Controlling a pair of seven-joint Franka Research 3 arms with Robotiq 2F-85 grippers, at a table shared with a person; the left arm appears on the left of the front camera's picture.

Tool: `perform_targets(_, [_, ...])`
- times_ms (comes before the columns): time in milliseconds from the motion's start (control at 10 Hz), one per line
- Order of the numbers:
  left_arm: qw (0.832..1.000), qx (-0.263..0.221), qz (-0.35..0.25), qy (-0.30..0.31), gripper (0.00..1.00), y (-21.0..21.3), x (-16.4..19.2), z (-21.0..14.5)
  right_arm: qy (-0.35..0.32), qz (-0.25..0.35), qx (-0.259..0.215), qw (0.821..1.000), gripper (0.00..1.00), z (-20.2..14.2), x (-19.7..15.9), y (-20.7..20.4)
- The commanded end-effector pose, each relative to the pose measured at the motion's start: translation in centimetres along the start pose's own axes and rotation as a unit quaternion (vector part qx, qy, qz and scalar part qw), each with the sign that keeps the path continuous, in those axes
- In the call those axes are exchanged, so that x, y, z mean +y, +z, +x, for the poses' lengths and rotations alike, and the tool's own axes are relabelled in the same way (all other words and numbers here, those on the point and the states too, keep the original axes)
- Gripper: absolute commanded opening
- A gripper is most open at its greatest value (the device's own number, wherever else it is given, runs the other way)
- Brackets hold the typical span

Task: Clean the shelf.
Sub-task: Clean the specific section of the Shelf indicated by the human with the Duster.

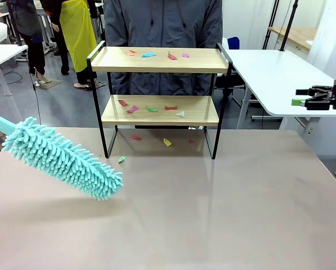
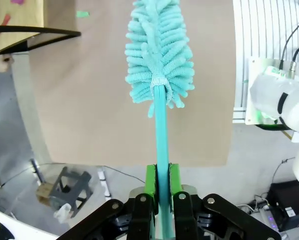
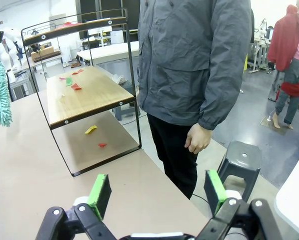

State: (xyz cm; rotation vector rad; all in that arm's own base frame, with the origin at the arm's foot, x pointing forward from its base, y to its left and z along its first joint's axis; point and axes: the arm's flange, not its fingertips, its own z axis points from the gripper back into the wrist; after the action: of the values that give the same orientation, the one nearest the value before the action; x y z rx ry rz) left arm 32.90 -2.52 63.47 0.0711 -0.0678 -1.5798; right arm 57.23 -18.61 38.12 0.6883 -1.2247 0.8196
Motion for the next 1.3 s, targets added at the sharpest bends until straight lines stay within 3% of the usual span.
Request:
perform_targets(0, [1.000,-0.001,0.005,-0.007,0.13,0.39,-0.41,-0.21,-0.006,-0.008,0.004,1.000,1.00,0.92,0.42,-0.18])
perform_targets(1200, [1.000,-0.001,0.005,-0.007,0.13,0.39,-0.41,-0.21,-0.006,-0.008,0.004,1.000,1.00,0.92,0.42,-0.18])
